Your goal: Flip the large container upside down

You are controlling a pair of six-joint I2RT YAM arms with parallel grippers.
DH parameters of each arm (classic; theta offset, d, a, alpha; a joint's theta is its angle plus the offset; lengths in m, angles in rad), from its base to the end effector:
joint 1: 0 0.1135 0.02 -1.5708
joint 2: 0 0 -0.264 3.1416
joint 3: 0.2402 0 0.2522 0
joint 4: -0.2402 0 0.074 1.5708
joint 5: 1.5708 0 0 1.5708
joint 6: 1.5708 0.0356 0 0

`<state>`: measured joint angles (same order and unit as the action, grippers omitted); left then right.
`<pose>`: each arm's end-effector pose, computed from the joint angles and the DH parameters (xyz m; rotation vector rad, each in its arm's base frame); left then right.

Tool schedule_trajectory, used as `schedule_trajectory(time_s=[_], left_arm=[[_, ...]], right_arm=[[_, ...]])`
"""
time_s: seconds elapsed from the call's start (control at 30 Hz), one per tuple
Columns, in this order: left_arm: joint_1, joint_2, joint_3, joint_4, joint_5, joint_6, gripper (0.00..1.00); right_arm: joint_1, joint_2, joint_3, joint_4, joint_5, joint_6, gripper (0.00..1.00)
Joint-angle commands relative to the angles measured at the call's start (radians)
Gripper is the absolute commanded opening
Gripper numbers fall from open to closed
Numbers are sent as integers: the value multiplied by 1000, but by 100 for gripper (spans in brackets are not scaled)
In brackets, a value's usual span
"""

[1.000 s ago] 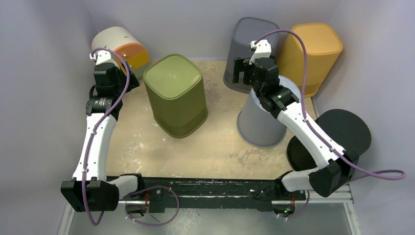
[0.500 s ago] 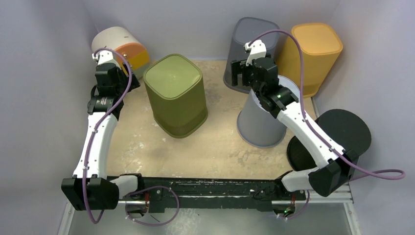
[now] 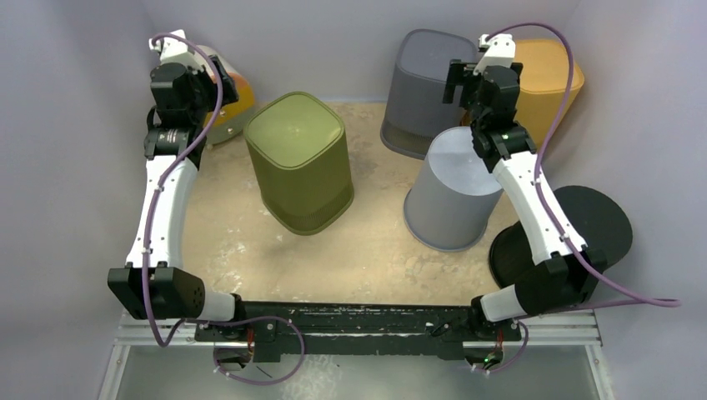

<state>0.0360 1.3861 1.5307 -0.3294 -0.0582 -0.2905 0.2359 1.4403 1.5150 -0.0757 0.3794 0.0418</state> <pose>0.3127 0.0133 0.4476 -0.3274 1.7264 -0.1344 0.3264 0.0649 0.4533 0.1452 1.5656 -0.0801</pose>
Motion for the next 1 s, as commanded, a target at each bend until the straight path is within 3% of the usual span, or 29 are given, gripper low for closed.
schedule_trajectory(time_s=[0.0,0.23,0.97], left_arm=[[-4,44,70,77,71,47,73],[-5,42,23,110,78,52,73],[-30,13,-3,78,14,42,73]], right_arm=[[-56,5,39,70,-1,8,100],[-126,-40,-4,76,-27,28,100],[-133,-123,-73,74,-111,25,100]])
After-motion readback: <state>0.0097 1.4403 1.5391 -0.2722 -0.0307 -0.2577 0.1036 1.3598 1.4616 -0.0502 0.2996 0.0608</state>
